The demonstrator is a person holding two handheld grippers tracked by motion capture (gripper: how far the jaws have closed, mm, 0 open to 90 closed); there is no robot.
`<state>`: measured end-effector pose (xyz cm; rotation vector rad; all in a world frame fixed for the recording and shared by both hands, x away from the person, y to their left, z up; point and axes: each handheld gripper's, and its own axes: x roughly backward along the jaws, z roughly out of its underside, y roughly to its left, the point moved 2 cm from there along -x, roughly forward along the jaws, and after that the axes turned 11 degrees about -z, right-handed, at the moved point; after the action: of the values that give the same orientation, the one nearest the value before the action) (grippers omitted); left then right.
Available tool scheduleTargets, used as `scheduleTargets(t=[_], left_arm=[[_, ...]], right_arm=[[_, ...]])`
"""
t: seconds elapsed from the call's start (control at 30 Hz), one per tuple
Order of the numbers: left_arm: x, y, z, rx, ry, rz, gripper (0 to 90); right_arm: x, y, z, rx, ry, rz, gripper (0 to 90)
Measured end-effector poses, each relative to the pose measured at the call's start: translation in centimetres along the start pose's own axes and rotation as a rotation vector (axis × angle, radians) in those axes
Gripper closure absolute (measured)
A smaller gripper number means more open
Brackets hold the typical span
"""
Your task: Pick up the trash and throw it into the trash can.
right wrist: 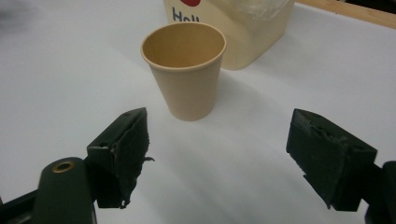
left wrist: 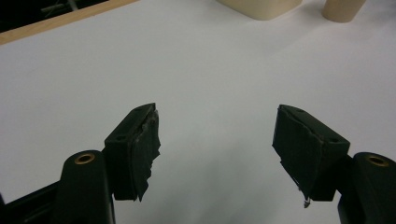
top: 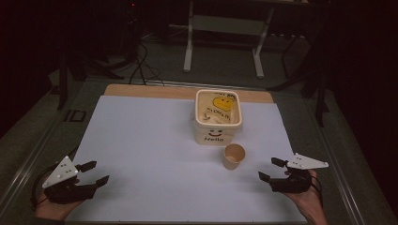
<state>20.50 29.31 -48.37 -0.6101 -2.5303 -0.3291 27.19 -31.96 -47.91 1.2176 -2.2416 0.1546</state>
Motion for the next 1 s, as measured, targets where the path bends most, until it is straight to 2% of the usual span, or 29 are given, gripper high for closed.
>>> scheduleTargets(t=[0.3,0.77,1.0], left_arm=[[-0.13,-0.16,0.01,-0.009,0.014,0.015,31.5],[-0.12,-0.09,-0.05,0.007,-0.003,0.014,31.4],[-0.13,0.09,0.06,0.023,-0.006,0.011,31.4]], right_arm=[[-0.23,0.01,-0.01,-0.009,0.006,0.007,20.1],[-0.26,0.00,-0.15,-0.015,-0.003,0.017,19.9],[-0.51,0.29,-0.86,-0.023,-0.015,0.022,20.0]])
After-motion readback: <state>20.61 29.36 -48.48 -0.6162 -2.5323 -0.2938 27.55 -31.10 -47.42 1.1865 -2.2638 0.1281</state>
